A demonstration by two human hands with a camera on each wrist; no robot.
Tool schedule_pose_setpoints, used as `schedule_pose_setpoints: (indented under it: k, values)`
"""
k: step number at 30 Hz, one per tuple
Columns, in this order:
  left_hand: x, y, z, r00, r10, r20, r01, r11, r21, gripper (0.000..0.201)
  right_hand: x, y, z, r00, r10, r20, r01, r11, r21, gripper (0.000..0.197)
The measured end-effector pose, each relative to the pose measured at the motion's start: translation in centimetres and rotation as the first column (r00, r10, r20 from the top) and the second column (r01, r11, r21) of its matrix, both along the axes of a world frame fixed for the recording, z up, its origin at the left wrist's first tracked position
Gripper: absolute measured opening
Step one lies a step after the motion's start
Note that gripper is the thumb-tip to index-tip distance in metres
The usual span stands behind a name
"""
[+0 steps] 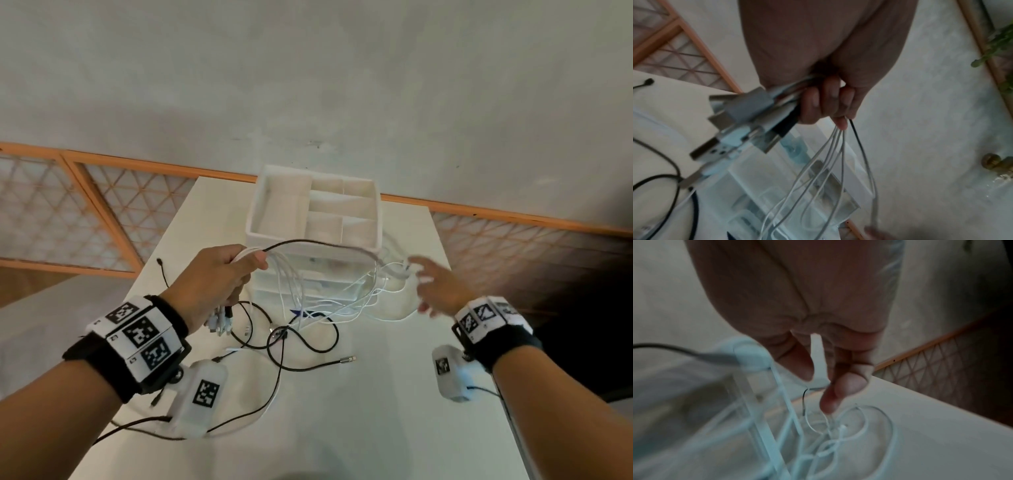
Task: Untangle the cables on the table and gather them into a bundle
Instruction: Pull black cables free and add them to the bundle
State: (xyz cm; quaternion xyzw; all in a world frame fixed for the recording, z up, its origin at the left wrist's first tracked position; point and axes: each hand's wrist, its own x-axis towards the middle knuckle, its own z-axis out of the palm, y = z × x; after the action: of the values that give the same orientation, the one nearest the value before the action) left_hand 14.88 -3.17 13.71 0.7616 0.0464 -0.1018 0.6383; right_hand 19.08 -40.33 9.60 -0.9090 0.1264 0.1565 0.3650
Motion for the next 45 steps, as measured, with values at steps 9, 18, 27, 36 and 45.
schedule_pose_setpoints:
  k: [9, 18, 27, 36, 45]
  values:
    - [-0.5, -4.3, 2.0, 0.864, -0.490, 0.115, 0.417, 0.824, 0.382, 0.023, -5.3, 10.5, 5.1, 0.862, 0.410, 0.299, -0.459, 0.881, 0.114, 0.064]
    - [-1.8, -2.5, 2.8, 0.824, -0.561, 0.077, 0.514, 0.798, 0.316, 0.046, -3.2, 5.7, -0.7, 0.943, 0.323, -0.077, -0.332, 0.909, -0.252, 0.030]
    - [-1.8, -2.6, -4.9, 0.905, -0.425, -0.011, 0.295, 0.610, 0.736, 0.029, -3.6, 3.9, -1.8, 0.994, 0.102, -0.045, -0.111, 0.845, -0.523, 0.069]
    - [-3.4, -4.0, -4.3, 0.720, -0.661, 0.212, 0.442, 0.672, 0.594, 0.018, -7.7, 14.7, -2.2, 0.787, 0.562, 0.256, -0.562, 0.823, -0.079, 0.066]
    - [-4.1, -0.4, -9.1, 0.954, -0.284, -0.098, 0.265, 0.639, 0.723, 0.057, -6.6, 11.2, -1.5, 0.947, 0.241, 0.213, -0.221, 0.968, -0.115, 0.036]
